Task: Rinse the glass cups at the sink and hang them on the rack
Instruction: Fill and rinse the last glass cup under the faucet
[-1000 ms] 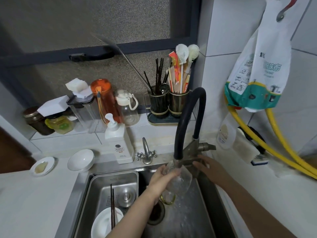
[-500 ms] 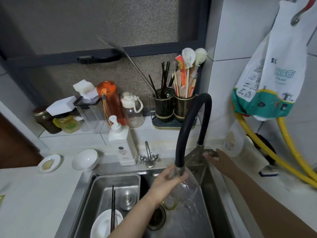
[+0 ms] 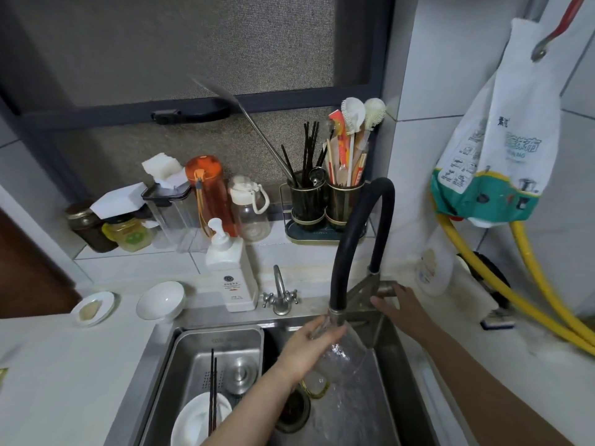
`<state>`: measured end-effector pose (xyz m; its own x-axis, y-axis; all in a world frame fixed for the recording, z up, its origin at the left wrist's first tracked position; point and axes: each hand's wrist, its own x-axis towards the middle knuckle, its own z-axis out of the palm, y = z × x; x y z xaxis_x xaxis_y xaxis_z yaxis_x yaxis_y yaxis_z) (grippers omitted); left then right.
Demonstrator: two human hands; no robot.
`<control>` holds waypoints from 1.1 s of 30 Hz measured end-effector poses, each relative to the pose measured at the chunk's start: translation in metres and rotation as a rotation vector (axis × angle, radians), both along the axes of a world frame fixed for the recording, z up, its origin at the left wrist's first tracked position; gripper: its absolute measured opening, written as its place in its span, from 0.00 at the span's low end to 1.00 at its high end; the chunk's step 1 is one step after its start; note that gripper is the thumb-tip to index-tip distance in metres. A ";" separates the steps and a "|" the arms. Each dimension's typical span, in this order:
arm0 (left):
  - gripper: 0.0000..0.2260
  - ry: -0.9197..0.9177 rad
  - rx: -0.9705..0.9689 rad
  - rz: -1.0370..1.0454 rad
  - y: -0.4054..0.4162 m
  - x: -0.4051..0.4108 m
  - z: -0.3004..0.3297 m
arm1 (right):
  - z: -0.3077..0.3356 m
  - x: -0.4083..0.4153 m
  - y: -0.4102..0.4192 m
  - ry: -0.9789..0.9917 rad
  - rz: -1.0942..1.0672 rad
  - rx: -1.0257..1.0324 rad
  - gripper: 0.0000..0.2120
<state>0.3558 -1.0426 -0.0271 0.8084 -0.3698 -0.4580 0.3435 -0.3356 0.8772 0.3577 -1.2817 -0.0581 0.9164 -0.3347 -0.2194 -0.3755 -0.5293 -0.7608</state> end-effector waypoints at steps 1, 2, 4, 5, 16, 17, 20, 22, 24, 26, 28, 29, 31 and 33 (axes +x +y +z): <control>0.40 0.003 -0.001 -0.002 0.002 -0.001 0.002 | 0.003 -0.004 0.006 -0.013 -0.005 0.003 0.25; 0.39 0.010 0.004 -0.001 0.004 -0.001 0.002 | 0.007 -0.008 0.012 -0.019 -0.014 0.006 0.28; 0.44 0.016 0.025 0.003 0.007 -0.003 0.002 | 0.004 -0.016 0.022 -0.007 0.026 0.023 0.34; 0.46 0.009 0.037 0.001 0.009 -0.004 0.001 | 0.009 -0.023 0.033 -0.008 0.057 0.039 0.32; 0.33 0.058 0.045 -0.076 0.036 -0.026 0.009 | 0.038 -0.087 0.108 0.029 0.253 0.367 0.29; 0.37 0.077 0.040 -0.074 0.038 -0.029 0.010 | 0.038 -0.090 0.112 0.024 0.236 0.378 0.28; 0.38 0.115 0.028 -0.065 0.045 -0.034 0.010 | 0.046 -0.097 0.125 0.017 0.189 0.355 0.24; 0.35 0.117 0.036 -0.073 0.049 -0.037 0.011 | 0.052 -0.099 0.133 0.022 0.150 0.327 0.17; 0.35 0.133 0.030 -0.088 0.055 -0.039 0.012 | 0.061 -0.103 0.142 0.027 0.133 0.298 0.13; 0.35 0.123 0.028 -0.102 0.060 -0.042 0.018 | 0.070 -0.108 0.149 0.016 0.128 0.257 0.17; 0.30 0.098 0.000 -0.126 0.067 -0.046 0.031 | 0.078 -0.113 0.154 0.004 0.127 0.219 0.20; 0.29 0.065 -0.015 -0.152 0.071 -0.047 0.036 | 0.082 -0.117 0.155 -0.001 0.131 0.212 0.21; 0.24 -0.047 -0.026 -0.191 0.078 -0.049 0.049 | 0.088 -0.123 0.155 -0.001 0.157 0.203 0.28; 0.31 -0.184 0.021 -0.213 0.082 -0.051 0.058 | 0.091 -0.130 0.154 0.000 0.194 0.197 0.36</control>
<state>0.3050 -0.9603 0.0307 0.7836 -0.5324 -0.3202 0.0993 -0.4015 0.9105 0.2274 -1.1279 0.0332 0.9593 -0.1041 -0.2627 -0.2815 -0.4333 -0.8561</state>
